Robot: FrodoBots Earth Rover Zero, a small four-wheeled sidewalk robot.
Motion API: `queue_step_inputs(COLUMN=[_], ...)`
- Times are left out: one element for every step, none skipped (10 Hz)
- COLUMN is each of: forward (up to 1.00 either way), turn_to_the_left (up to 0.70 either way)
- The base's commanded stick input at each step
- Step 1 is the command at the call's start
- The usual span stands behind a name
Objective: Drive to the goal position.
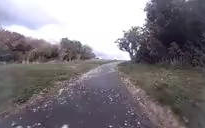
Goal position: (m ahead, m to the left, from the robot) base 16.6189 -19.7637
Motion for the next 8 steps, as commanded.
queue_step_inputs(forward=[0.6, 0.6, 0.6, 0.6, 0.6, 0.6, 0.6, 0.6], turn_to_the_left=[0.0, 0.0, 0.0, -0.15, -0.15, -0.15, -0.15, -0.15])
